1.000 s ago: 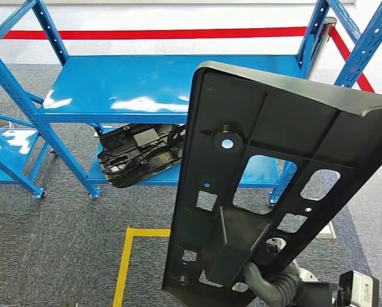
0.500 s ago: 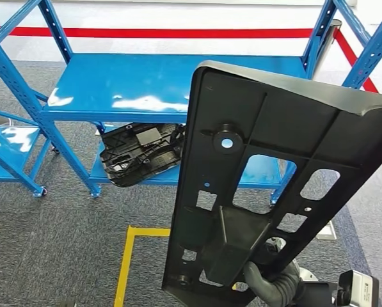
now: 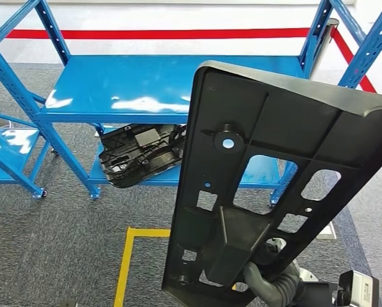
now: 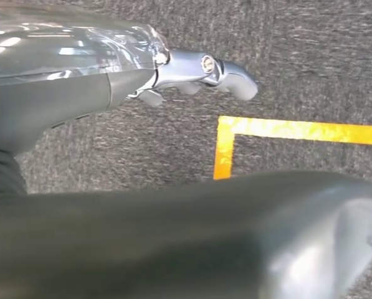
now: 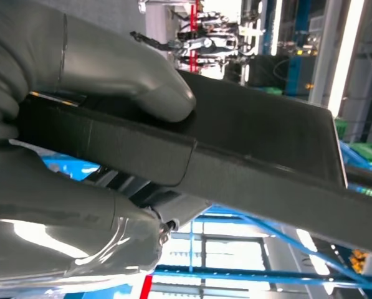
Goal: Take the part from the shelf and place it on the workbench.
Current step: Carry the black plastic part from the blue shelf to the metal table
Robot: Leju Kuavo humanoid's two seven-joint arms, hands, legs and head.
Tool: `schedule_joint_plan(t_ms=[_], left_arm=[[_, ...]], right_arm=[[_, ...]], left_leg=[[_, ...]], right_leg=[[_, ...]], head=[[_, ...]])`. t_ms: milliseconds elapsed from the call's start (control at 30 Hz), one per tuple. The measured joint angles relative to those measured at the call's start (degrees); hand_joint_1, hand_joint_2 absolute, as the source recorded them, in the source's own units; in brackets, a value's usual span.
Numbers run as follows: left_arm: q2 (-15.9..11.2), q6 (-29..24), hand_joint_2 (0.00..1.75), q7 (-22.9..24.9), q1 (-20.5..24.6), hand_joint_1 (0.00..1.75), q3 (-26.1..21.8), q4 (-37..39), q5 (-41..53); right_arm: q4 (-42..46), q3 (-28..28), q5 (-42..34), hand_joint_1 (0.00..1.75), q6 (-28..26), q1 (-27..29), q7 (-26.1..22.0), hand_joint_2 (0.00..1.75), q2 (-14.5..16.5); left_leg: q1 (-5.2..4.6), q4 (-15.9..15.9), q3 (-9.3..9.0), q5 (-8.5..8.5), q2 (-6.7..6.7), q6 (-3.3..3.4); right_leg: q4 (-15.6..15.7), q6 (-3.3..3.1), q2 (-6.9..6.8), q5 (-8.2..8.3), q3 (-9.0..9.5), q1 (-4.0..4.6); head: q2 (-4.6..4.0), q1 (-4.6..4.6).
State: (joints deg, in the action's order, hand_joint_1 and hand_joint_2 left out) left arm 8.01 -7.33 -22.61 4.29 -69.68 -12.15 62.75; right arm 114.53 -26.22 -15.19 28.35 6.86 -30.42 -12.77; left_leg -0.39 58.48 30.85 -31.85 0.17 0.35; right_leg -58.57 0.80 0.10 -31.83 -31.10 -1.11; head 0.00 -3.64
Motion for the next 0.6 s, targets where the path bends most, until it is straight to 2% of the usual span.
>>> schedule_joint_plan(t_ms=[67, 133, 167, 200, 233, 300, 333, 367, 400, 500, 533, 600], left_arm=[[0.0, -0.01, 1.75, -0.01, 0.02, 0.0, 0.0, 0.0, 0.0], [0.03, -0.01, 1.75, -0.01, -0.04, 0.0, 0.0, 0.0, 0.0], [0.03, -0.01, 1.75, -0.01, -0.1, 0.0, 0.0, 0.0, 0.0], [0.03, -0.01, 1.75, 0.0, -0.14, 0.0, 0.0, 0.0, 0.0], [0.03, -0.01, 1.75, 0.01, -0.17, 0.0, 0.0, 0.0, 0.0], [0.03, -0.01, 1.75, 0.01, -0.17, 0.0, 0.0, 0.0, 0.0], [0.03, -0.01, 1.75, 0.01, -0.15, 0.0, 0.0, 0.0, 0.0], [0.03, -0.01, 1.75, 0.01, -0.15, 0.0, 0.0, 0.0, 0.0], [0.03, -0.01, 1.75, 0.01, -0.14, 0.0, 0.0, 0.0, 0.0], [0.05, -0.01, 1.75, -0.01, -0.07, 0.0, 0.0, 0.0, 0.0], [0.07, -0.01, 1.75, -0.01, -0.06, 0.0, 0.0, 0.0, 0.0], [0.1, -0.01, 1.75, -0.01, -0.06, 0.0, 0.0, 0.0, 0.0]], right_arm=[[0.01, 0.0, 0.0, 1.75, 0.0, -0.01, 0.0, 1.75, 0.04], [0.01, 0.01, 0.01, 1.75, 0.0, 0.04, 0.0, 1.75, 0.05], [0.01, 0.0, 0.01, 1.75, 0.0, 0.06, 0.0, 1.75, 0.05], [0.0, 0.0, 0.01, 1.75, 0.0, 0.08, 0.0, 1.75, 0.05], [0.0, 0.0, 0.01, 1.75, 0.0, 0.09, 0.0, 1.75, 0.05], [0.0, -0.01, 0.01, 1.75, 0.0, 0.06, 0.0, 1.75, 0.05], [0.0, 0.0, 0.01, 1.75, 0.0, 0.04, 0.0, 1.75, 0.05], [0.0, -0.01, 0.01, 1.75, 0.0, 0.02, 0.0, 1.75, 0.05], [0.0, -0.01, 0.01, 1.75, 0.0, 0.03, 0.0, 1.75, 0.05], [0.04, 0.0, 0.01, 1.75, 0.0, 0.02, 0.0, 1.75, 0.03], [0.07, 0.01, 0.0, 1.75, 0.0, -0.03, -0.01, 1.75, 0.01], [0.1, 0.0, 0.0, 1.75, 0.0, -0.07, -0.01, 1.75, -0.02]], left_leg=[[0.23, 3.46, 1.44, -2.52, -0.03, -0.78], [0.58, 10.93, 4.77, -6.24, -0.02, -1.49], [0.71, 14.3, 6.31, -7.31, -0.02, -1.69], [0.79, 15.94, 7.11, -7.26, -0.02, -1.79], [0.85, 15.29, 6.87, -6.02, -0.02, -1.78], [0.9, 8.31, 3.79, -1.66, -0.04, -1.49], [0.8, 4.59, 2.05, -0.09, -0.09, -1.23], [0.69, 1.94, 0.86, 0.79, -0.13, -0.96], [0.54, 0.64, 0.3, 0.9, -0.18, -0.66], [0.38, -0.12, 0.19, 0.44, -0.19, 0.15], [0.42, -0.33, 0.13, 0.39, -0.21, 0.22], [0.36, -0.55, -0.04, 0.39, -0.26, 0.09]], right_leg=[[0.16, -0.46, -0.13, 0.08, 0.02, -0.3], [0.12, -0.67, -0.27, 0.05, -0.04, -0.31], [0.11, -0.68, -0.32, 0.04, -0.04, -0.31], [0.09, -0.69, -0.35, 0.02, -0.01, -0.3], [0.08, -0.67, -0.34, -0.01, 0.07, -0.31], [0.09, -0.53, -0.25, -0.16, 0.31, -0.31], [0.08, -0.4, -0.19, -0.24, 0.34, -0.25], [0.07, -0.21, -0.14, -0.26, 0.32, -0.22], [0.08, 0.01, -0.1, -0.25, 0.25, -0.19], [0.04, 0.89, -0.06, -0.26, 0.17, -0.14], [0.13, 0.67, -0.07, -0.29, 0.27, -0.1], [0.35, -0.38, -0.08, -0.3, 0.56, -0.06]], head=[[0.0, -0.02], [0.0, -0.03], [0.0, -0.03], [0.0, -0.03], [0.0, -0.03], [0.0, -0.03], [0.0, -0.03], [0.0, -0.03], [0.0, -0.02], [0.0, 0.0], [0.0, 0.02], [0.0, 0.06]])
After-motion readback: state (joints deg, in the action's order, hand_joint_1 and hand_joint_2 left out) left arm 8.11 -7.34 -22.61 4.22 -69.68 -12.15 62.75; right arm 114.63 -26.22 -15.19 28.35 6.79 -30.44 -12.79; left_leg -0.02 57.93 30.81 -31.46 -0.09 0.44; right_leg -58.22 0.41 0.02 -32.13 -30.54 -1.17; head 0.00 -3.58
